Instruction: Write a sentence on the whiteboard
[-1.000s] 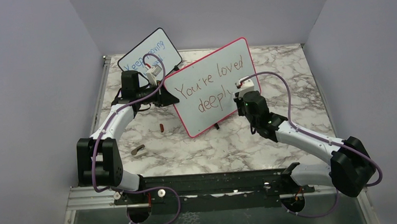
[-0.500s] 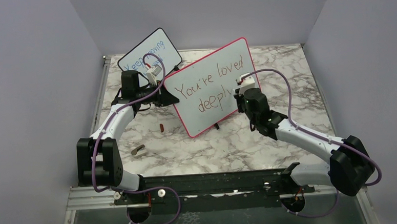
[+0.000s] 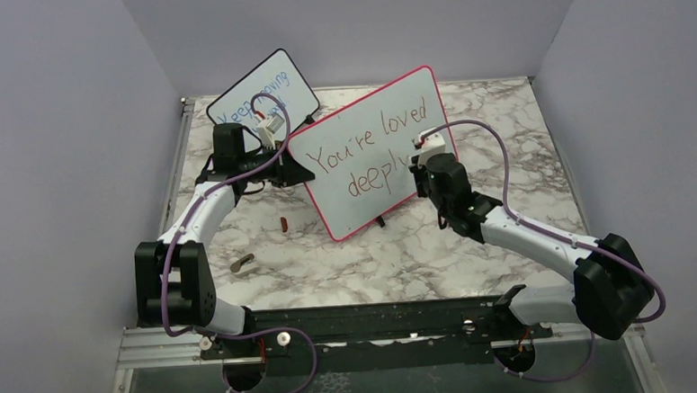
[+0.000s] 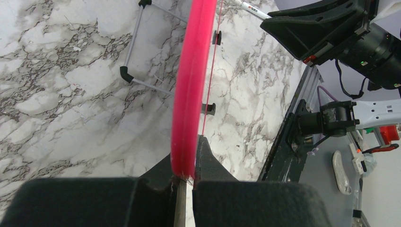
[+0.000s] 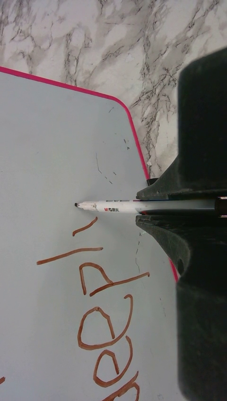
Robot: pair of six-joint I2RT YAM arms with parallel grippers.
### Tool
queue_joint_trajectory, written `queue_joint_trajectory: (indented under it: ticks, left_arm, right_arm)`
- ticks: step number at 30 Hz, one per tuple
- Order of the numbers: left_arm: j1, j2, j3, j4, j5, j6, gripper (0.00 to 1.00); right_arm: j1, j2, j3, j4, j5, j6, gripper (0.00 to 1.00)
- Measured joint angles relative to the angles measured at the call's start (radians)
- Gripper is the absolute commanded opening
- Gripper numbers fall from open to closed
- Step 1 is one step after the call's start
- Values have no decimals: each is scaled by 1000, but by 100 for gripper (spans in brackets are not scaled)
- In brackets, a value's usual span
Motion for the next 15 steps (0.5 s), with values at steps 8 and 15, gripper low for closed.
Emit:
queue_joint_trajectory:
  ticks: [8,15]
  left_arm:
    - [0,0,0,-1,0,0,0]
    - [0,0,0,-1,0,0,0]
  right_arm:
    - [-4,-1,0,-17,-29,4,1]
    - [-6,-13,0,-62,-69,5,1]
